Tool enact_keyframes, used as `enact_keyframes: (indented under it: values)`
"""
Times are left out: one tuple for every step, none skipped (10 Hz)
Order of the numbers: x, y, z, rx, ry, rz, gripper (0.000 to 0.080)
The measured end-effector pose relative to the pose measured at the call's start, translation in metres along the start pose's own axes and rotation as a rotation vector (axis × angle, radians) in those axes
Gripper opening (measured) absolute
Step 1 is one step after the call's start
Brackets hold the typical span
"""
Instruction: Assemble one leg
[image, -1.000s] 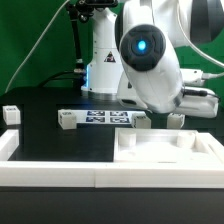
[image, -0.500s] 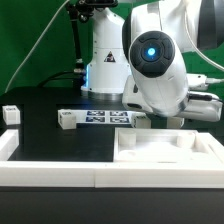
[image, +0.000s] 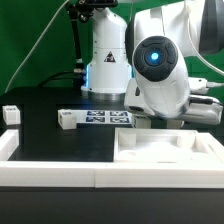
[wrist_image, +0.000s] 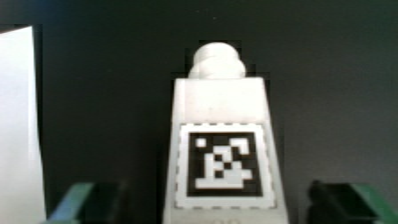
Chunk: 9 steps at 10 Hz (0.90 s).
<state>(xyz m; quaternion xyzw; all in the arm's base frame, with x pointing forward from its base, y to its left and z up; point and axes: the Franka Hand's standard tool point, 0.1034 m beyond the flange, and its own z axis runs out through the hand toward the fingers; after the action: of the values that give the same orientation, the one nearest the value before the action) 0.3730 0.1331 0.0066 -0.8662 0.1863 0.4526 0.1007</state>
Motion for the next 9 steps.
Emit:
enact_keyframes:
  values:
    - [0.000, 0.000, 0.000, 0.000, 0.000, 0.000, 0.0290]
    - [0.000, 0.000, 0.000, 0.000, 0.000, 0.000, 0.0290]
    - [0.000, 0.000, 0.000, 0.000, 0.000, 0.000, 0.0291]
    - [0.000, 0.000, 0.000, 0.000, 0.000, 0.000, 0.0291]
    - [0.000, 0.000, 0.000, 0.000, 0.000, 0.000, 0.0291]
    - [0.000, 0.000, 0.000, 0.000, 0.000, 0.000, 0.0291]
    - [0.000, 0.000, 0.000, 0.000, 0.000, 0.000, 0.0291]
    - [-0.002, 0.001, -0.003, 0.000, -0.009, -0.001, 0.0291]
    - [-0.006, 0.002, -0.016, 0.002, -0.021, -0.004, 0.0291]
